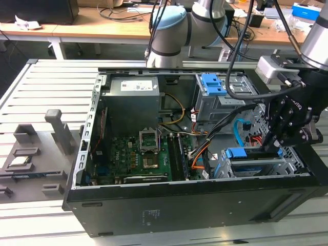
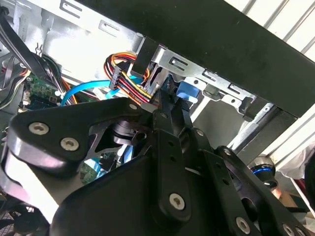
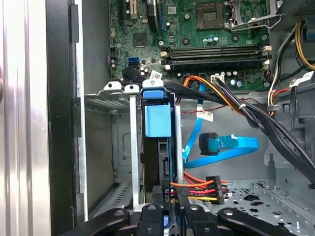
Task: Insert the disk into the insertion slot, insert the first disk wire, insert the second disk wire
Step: 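Insert the first disk wire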
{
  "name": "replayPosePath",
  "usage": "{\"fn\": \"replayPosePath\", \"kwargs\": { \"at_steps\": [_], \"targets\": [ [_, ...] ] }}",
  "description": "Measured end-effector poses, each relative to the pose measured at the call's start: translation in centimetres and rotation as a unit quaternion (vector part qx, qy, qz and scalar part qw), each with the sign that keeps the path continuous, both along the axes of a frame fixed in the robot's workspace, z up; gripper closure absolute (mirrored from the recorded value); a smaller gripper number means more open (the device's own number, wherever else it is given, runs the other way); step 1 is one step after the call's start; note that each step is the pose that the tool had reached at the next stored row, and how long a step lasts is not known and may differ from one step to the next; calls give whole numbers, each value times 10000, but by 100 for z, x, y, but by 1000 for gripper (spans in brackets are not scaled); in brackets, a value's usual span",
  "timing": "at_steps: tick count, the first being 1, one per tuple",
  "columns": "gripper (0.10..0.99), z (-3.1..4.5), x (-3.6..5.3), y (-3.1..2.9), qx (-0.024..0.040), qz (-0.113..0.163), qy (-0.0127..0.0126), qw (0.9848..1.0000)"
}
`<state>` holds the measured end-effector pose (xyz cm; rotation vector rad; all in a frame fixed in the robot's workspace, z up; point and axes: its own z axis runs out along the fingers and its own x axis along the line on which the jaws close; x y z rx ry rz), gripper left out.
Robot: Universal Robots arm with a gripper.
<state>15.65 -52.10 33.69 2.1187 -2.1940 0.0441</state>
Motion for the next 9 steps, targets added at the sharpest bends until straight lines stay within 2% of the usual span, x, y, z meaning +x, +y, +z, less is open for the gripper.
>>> {"fn": "replayPosePath", "kwargs": {
  "at_steps": [1, 2, 5, 7, 9],
  "targets": [
    [851, 31, 0, 0, 0, 0, 0, 10000],
    [851, 98, 0, 0, 0, 0, 0, 10000],
    [863, 187, 0, 10, 8, 0, 0, 10000],
    [980, 262, 0, 16, 10, 0, 0, 10000],
    [980, 350, 0, 17, 10, 0, 0, 10000]
  ]
}}
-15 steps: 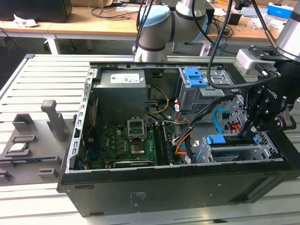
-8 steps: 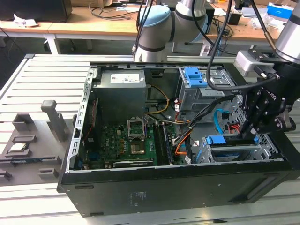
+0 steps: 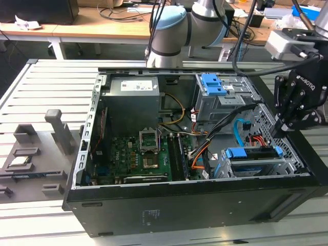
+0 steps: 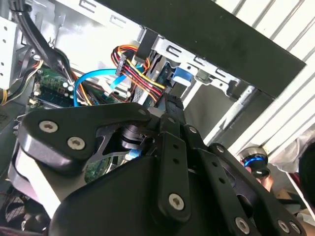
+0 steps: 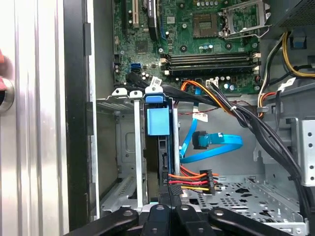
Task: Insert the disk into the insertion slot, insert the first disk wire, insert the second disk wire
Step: 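Insert the first disk wire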
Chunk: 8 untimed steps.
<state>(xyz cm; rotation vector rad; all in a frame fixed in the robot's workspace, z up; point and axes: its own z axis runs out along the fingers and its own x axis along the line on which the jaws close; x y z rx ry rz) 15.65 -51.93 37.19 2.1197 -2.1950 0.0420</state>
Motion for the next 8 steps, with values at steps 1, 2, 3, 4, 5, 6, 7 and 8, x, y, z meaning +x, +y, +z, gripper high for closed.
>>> {"fn": "replayPosePath", "kwargs": {
  "at_steps": [1, 2, 3, 4, 5, 6, 7, 8],
  "targets": [
    [980, 69, 0, 0, 1, 0, 0, 10000],
    [980, 99, 0, 0, 2, 0, 0, 10000],
    [980, 120, 0, 0, 2, 0, 0, 10000],
    [980, 143, 0, 0, 5, 0, 0, 10000],
    [980, 152, 0, 0, 7, 0, 0, 10000],
    [980, 152, 0, 0, 8, 0, 1, 10000],
    [980, 152, 0, 0, 8, 0, 1, 10000],
    [980, 152, 0, 0, 8, 0, 0, 10000]
  ]
}}
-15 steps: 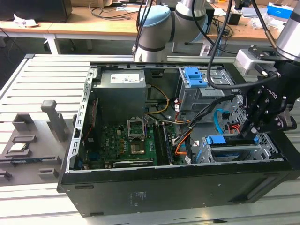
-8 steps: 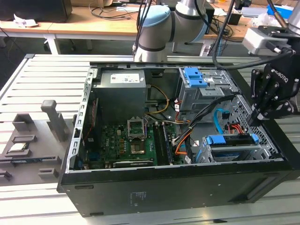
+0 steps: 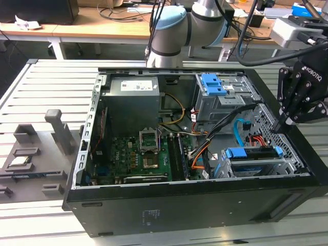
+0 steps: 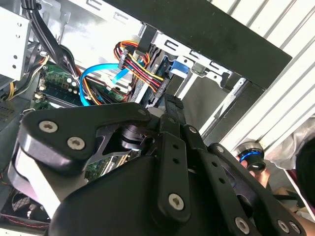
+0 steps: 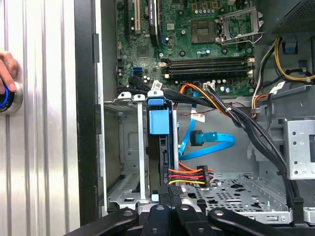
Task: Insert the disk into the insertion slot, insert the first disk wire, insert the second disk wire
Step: 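Insert the first disk wire, then insert the second disk wire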
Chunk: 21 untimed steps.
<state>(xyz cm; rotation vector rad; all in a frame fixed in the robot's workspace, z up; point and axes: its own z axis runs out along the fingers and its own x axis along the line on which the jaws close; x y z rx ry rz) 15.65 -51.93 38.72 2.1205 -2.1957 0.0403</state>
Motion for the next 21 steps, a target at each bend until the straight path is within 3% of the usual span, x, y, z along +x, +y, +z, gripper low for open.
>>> {"fn": "replayPosePath", "kwargs": {
  "at_steps": [6, 7, 8, 9, 10, 14, 15, 18, 21],
  "targets": [
    [980, 1, 0, 0, 0, 0, 0, 10000],
    [918, 1, 0, 0, 0, 0, 0, 10000],
    [788, 1, 0, 0, 0, 0, 0, 10000],
    [788, 1, 0, 0, 0, 0, 0, 10000],
    [725, 1, 0, 0, 1, 0, 0, 10000],
    [725, 1, -22, 25, 41, 0, 0, 10000],
    [725, 1, -54, 33, 72, 0, 0, 10000],
    [725, -1, -141, 55, 77, 0, 0, 10000],
    [725, -10, -302, 178, 78, 0, 0, 10000]
  ]
}}
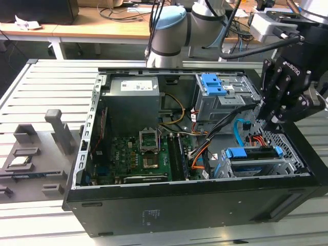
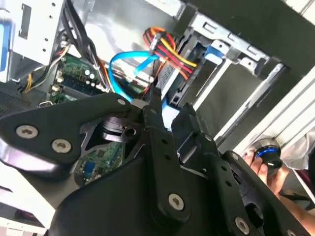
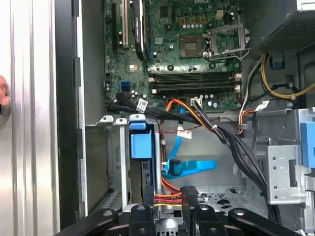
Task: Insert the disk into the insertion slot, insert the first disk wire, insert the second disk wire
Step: 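Insert the second disk wire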
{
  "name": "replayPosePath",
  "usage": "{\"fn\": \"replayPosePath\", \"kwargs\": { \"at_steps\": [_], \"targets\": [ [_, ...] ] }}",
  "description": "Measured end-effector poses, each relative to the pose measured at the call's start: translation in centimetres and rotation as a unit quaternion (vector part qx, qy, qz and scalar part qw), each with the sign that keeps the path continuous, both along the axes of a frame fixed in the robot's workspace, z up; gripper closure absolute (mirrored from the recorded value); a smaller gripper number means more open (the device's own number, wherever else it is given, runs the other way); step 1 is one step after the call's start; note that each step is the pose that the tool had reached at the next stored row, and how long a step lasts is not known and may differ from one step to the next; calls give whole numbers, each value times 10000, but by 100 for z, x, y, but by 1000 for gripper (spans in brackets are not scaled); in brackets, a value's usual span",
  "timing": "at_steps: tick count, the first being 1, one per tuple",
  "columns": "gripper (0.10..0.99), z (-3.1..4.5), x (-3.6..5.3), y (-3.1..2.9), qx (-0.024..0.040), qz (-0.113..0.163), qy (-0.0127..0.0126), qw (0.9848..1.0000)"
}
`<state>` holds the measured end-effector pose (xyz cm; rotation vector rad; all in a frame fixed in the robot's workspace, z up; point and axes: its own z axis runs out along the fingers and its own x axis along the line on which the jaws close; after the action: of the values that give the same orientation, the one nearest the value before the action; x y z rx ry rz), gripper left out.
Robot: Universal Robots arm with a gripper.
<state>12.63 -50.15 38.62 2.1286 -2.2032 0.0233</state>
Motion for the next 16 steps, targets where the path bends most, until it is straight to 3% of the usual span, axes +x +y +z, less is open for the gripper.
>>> {"fn": "replayPosePath", "kwargs": {
  "at_steps": [1, 3, 7, 12, 15, 16],
  "targets": [
    [725, -13, -130, 3, 0, 0, -1, 10000],
    [725, -48, -226, 26, 0, 0, -1, 10000],
    [725, -117, -274, 52, 0, 25, 0, 10000],
    [725, -123, -277, 53, 0, 48, -1, 10000],
    [804, -123, -277, 53, 0, 53, -1, 10000],
    [925, -123, -277, 53, 0, 55, -1, 10000]
  ]
}}
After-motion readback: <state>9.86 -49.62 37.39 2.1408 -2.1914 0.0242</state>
